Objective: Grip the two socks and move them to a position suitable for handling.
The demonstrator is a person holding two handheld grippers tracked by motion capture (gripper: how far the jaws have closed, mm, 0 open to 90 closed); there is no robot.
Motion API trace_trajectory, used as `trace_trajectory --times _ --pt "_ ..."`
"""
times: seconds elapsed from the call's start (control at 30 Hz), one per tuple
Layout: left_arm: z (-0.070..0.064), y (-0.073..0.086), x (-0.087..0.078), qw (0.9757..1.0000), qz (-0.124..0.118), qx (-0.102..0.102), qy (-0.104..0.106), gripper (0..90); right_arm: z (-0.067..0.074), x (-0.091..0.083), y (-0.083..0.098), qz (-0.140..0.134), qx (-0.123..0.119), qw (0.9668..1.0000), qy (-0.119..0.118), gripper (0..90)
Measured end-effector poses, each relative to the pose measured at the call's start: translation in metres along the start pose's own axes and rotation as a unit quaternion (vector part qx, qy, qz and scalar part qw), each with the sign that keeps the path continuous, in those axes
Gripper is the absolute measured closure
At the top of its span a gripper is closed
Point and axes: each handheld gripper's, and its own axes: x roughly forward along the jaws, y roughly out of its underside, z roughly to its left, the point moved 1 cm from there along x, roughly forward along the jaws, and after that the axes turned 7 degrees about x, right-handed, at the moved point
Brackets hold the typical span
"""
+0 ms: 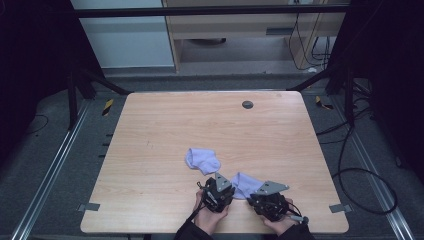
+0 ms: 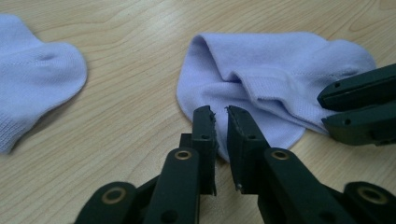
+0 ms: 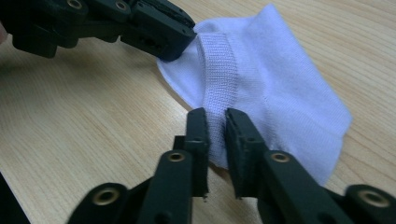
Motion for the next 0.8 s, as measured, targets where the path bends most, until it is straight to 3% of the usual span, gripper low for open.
trace_trajectory --times 0.17,0.2,0.23,0.27,0.33,0.47,0.5,0.57,0.8 --pt "0.001 0.000 0.000 1.0000 -0.001 -0.002 0.000 87.4 0.000 0.000 -0.003 -0.003 0.003 1.0000 0.001 84.1" --pt "0.002 0.000 -0.001 1.0000 -0.003 -0.002 -0.001 88.0 0.000 -0.004 -0.006 -0.021 0.007 0.9997 -0.003 84.1" --pt "0.002 0.000 -0.001 1.0000 -0.003 -0.002 -0.001 88.0 0.000 -0.004 -0.006 -0.021 0.007 0.9997 -0.003 84.1" --pt "0.004 0.001 -0.004 0.9999 -0.010 -0.005 0.001 88.1 -0.002 -0.010 -0.009 -0.044 0.019 0.9988 -0.008 84.1" --pt "0.005 0.001 -0.006 0.9999 -0.013 -0.006 0.002 88.1 -0.003 -0.013 -0.010 -0.051 0.023 0.9984 -0.007 84.1" --pt "0.007 0.001 -0.011 0.9998 -0.016 -0.002 0.007 88.3 -0.013 -0.025 -0.013 -0.090 0.052 0.9946 0.001 84.0" --pt "0.008 0.001 -0.013 0.9998 -0.015 0.000 0.009 88.3 -0.021 -0.030 -0.015 -0.105 0.072 0.9919 0.008 84.0" --pt "0.008 0.001 -0.014 0.9999 -0.013 0.005 0.009 88.4 -0.027 -0.034 -0.016 -0.118 0.084 0.9893 0.018 84.0" --pt "0.010 0.002 -0.014 0.9998 -0.011 0.005 0.013 88.4 -0.051 -0.038 -0.018 -0.133 0.121 0.9822 0.056 84.0"
